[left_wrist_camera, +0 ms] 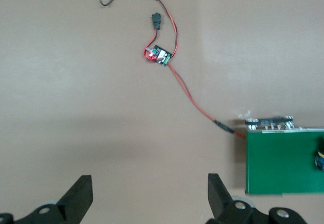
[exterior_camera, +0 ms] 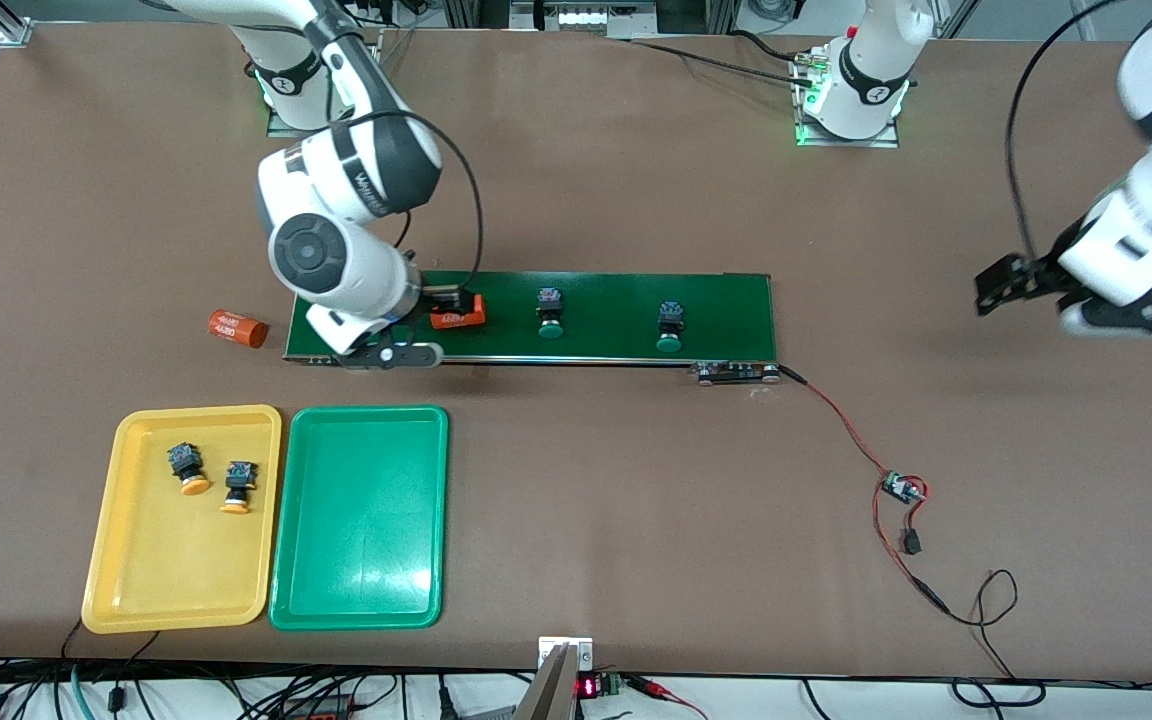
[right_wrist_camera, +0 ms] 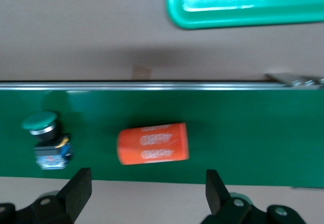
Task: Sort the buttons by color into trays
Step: 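Grasp a green button on the belt with the right gripper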
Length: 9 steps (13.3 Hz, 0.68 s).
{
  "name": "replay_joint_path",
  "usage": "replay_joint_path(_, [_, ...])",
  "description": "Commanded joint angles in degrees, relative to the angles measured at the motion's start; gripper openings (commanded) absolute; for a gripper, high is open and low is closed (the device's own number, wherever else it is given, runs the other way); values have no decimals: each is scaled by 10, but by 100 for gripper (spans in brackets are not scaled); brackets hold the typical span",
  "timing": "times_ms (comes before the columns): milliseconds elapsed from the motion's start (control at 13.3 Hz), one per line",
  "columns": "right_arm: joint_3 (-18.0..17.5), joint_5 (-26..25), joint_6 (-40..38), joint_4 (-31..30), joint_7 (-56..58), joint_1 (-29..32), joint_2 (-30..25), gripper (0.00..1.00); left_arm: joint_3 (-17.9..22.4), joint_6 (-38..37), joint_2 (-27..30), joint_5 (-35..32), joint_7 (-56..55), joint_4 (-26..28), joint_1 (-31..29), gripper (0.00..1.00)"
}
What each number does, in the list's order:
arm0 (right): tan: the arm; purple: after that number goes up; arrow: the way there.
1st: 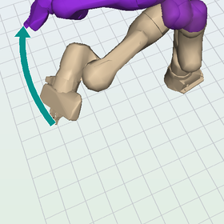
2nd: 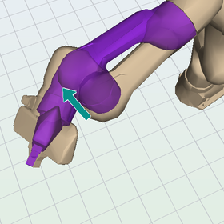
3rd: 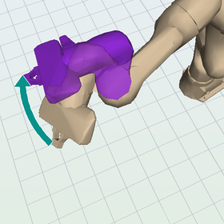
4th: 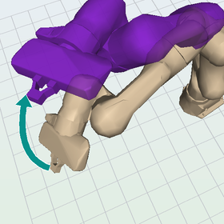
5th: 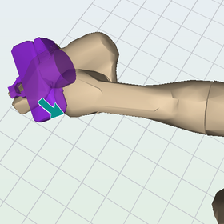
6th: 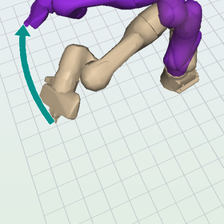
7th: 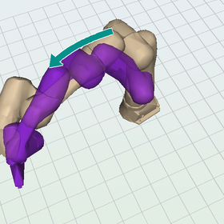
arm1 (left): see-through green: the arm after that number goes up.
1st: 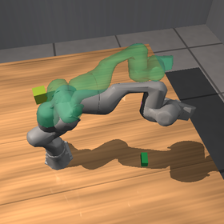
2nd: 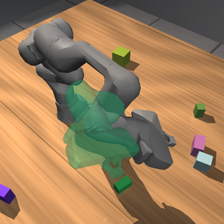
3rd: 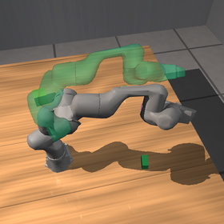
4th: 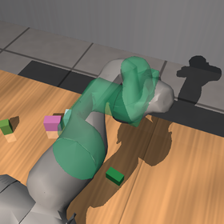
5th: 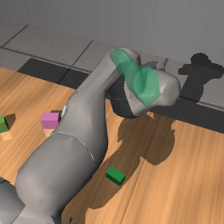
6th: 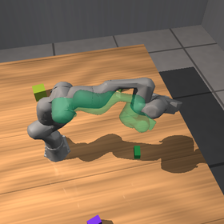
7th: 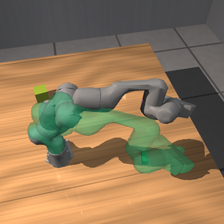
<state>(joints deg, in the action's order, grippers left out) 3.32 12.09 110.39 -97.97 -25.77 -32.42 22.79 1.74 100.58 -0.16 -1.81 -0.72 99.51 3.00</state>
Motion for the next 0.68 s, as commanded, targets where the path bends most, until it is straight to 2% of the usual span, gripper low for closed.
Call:
replay_joint_path(0, [-38, -9, 27, -17, -52, 2, -19, 100, -1, -99, -11, -23, 3, -82, 10, 100])
replay_joint_path(602, [-46, -10, 97, -17, -104, -43, 27, 100, -19, -100, -9, -13, 0, -85, 2, 100])
